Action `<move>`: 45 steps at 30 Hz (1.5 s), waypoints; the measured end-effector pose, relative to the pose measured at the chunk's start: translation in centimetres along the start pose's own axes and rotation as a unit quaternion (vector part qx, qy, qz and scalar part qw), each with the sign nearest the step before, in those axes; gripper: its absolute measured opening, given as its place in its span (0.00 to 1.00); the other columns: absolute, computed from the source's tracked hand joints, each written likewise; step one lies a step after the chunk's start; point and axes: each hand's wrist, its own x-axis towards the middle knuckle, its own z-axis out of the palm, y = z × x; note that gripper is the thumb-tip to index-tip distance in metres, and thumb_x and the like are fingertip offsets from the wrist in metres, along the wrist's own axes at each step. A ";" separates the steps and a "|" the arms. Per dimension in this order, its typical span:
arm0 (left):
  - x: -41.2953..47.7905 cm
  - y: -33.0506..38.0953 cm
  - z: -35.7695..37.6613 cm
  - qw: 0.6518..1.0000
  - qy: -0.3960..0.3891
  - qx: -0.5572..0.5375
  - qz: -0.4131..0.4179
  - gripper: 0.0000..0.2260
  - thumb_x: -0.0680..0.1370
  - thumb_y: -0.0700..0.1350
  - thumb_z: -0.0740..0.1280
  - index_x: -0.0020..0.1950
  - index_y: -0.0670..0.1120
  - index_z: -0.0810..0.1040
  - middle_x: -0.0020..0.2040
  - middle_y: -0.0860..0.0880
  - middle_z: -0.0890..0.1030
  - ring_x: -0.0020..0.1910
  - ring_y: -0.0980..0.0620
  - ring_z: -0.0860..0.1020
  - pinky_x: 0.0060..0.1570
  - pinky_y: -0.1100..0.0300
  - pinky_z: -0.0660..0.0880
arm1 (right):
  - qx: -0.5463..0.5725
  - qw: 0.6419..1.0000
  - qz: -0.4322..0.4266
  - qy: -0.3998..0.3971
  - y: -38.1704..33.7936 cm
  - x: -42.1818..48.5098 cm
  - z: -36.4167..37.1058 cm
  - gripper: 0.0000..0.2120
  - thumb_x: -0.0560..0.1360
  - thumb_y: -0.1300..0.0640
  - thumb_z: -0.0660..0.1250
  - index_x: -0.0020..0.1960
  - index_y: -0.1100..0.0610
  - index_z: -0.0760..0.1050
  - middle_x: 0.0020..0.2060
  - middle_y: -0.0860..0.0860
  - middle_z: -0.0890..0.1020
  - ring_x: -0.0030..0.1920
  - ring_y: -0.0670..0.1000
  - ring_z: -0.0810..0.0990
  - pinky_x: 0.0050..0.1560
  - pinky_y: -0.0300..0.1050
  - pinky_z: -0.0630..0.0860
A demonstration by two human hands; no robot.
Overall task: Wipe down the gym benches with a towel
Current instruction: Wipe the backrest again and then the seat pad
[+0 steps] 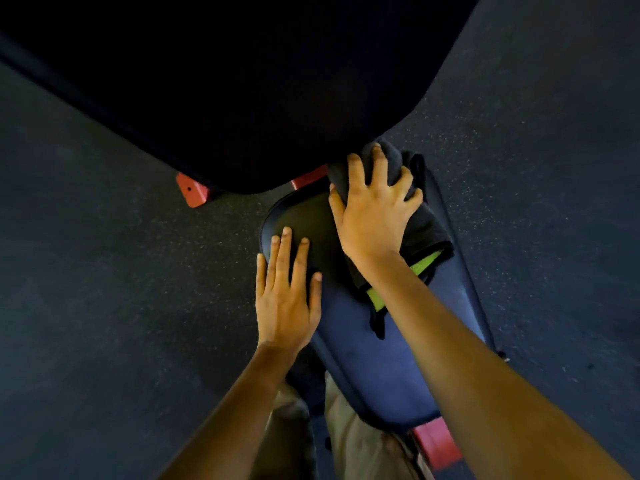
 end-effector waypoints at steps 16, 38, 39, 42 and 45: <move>-3.0 -0.8 -2.6 0.606 0.001 -0.651 -0.456 0.17 0.83 0.52 0.52 0.70 0.49 0.68 0.69 0.48 0.71 0.66 0.55 0.70 0.70 0.54 0.64 | -0.061 0.984 -0.170 0.007 -7.1 -6.4 2.0 0.26 0.74 0.40 0.53 0.66 0.49 0.74 0.67 0.56 0.73 0.57 0.68 0.73 0.52 0.67 0.72; -5.1 -3.7 -2.8 0.318 -0.075 -0.768 -0.551 0.36 0.78 0.68 0.42 0.64 0.43 0.74 0.62 0.42 0.77 0.62 0.44 0.74 0.65 0.48 0.68 | -0.206 0.916 -0.338 -0.059 -4.7 -14.5 2.7 0.23 0.70 0.46 0.70 0.63 0.49 0.76 0.74 0.55 0.65 0.68 0.68 0.62 0.56 0.75 0.68; -5.5 -3.8 -2.8 0.336 -0.091 -0.754 -0.557 0.36 0.78 0.68 0.42 0.66 0.43 0.73 0.62 0.41 0.77 0.61 0.43 0.75 0.62 0.50 0.70 | -0.194 0.914 -0.350 -0.066 -3.2 -16.2 2.9 0.24 0.68 0.46 0.72 0.63 0.49 0.76 0.74 0.55 0.65 0.68 0.68 0.61 0.56 0.75 0.67; -6.9 -3.5 -2.8 0.390 -0.121 -0.722 -0.558 0.34 0.79 0.66 0.42 0.68 0.44 0.72 0.64 0.42 0.76 0.60 0.46 0.75 0.59 0.52 0.69 | -0.170 0.913 -0.366 -0.067 0.8 -20.7 2.8 0.26 0.64 0.44 0.76 0.61 0.49 0.78 0.73 0.55 0.65 0.67 0.67 0.62 0.56 0.75 0.66; -7.5 -1.8 -3.5 0.464 -0.150 -0.688 -0.537 0.30 0.80 0.63 0.43 0.65 0.45 0.74 0.64 0.43 0.76 0.62 0.46 0.74 0.62 0.52 0.67 | -0.150 0.906 -0.394 -0.043 4.6 -23.6 2.9 0.26 0.67 0.43 0.73 0.64 0.47 0.75 0.72 0.54 0.65 0.66 0.67 0.64 0.56 0.74 0.67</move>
